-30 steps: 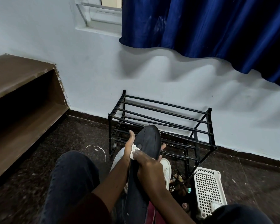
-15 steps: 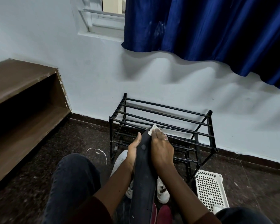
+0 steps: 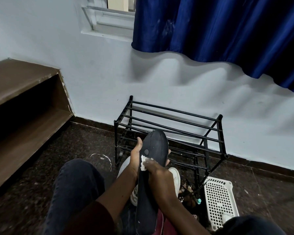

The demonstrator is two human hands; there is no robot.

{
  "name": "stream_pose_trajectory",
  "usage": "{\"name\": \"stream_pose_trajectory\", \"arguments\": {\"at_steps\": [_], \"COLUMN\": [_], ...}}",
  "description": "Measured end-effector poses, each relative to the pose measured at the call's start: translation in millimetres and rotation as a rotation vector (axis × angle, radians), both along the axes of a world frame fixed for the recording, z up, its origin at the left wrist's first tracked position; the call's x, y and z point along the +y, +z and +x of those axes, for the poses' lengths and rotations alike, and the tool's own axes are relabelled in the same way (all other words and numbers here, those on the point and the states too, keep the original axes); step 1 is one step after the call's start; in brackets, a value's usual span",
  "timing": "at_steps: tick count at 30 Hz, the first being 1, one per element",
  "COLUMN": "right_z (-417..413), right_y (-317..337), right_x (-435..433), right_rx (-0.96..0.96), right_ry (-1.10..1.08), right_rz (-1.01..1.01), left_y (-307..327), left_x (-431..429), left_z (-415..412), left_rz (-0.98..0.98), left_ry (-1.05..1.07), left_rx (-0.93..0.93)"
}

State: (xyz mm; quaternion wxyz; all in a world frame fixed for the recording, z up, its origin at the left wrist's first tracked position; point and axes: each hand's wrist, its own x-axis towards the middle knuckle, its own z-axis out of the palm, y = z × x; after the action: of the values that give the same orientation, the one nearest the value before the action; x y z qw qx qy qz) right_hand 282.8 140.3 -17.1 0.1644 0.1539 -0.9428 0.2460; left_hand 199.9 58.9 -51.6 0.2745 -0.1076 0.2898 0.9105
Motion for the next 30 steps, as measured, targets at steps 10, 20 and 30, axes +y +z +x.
{"name": "stream_pose_trajectory", "arguments": {"at_steps": [10,20,30], "right_z": [-51.9,0.0,-46.5], "right_y": [41.3,23.1,48.8], "right_x": [16.4,-16.6,7.7], "right_rx": [-0.123,-0.142,-0.187], "right_ry": [-0.268,-0.291,-0.321], "right_rz": [0.293,0.296,0.256], "left_y": [3.3,-3.9,12.6], "left_x": [0.8,3.4,2.9], "left_z": [-2.5,3.1,1.3], "left_rz": [0.085,0.121,-0.021], "left_ry": [-0.012,-0.003,-0.006], "left_rx": [0.091,0.004,0.094]}}
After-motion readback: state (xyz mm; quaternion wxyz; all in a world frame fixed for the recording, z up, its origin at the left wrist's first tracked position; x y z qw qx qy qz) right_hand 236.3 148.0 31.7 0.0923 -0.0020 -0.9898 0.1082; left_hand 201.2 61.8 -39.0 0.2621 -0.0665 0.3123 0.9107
